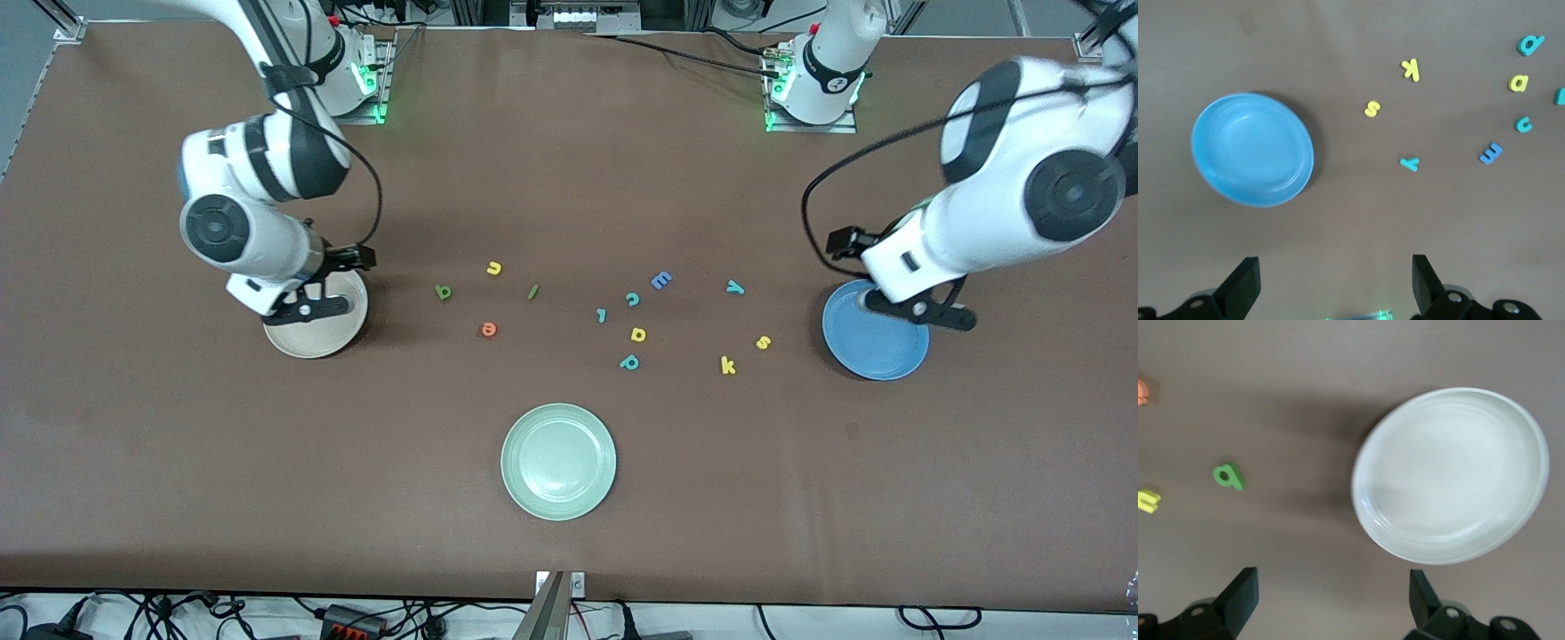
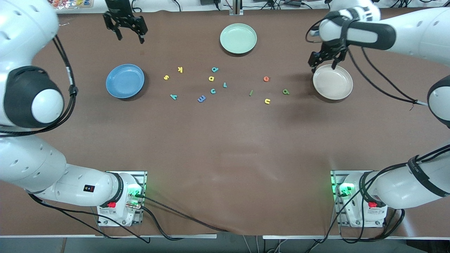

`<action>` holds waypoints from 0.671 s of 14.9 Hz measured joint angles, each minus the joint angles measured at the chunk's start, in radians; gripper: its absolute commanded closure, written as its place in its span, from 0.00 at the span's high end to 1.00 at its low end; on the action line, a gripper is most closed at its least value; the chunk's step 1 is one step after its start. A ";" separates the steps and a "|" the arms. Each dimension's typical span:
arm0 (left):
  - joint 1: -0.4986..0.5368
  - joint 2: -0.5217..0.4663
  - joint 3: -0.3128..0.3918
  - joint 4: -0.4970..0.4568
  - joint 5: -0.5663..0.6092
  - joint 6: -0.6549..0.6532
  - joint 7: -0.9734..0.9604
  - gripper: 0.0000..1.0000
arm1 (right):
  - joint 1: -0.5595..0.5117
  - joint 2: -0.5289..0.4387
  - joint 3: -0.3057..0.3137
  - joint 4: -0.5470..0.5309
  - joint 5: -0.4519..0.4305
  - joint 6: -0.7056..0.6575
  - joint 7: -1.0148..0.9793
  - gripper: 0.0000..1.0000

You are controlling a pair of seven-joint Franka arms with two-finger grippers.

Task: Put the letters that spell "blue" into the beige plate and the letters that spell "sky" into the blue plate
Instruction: 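Grasp the green a with the right gripper while the left grasps yellow k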

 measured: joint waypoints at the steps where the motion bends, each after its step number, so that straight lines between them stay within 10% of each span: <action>1: -0.012 0.035 0.000 0.000 0.000 0.034 -0.008 1.00 | 0.020 0.014 0.000 -0.018 0.000 0.046 0.024 1.00; 10: -0.116 0.329 0.001 -0.004 0.001 0.424 -0.332 1.00 | 0.186 0.191 0.001 -0.078 0.000 0.372 0.189 0.92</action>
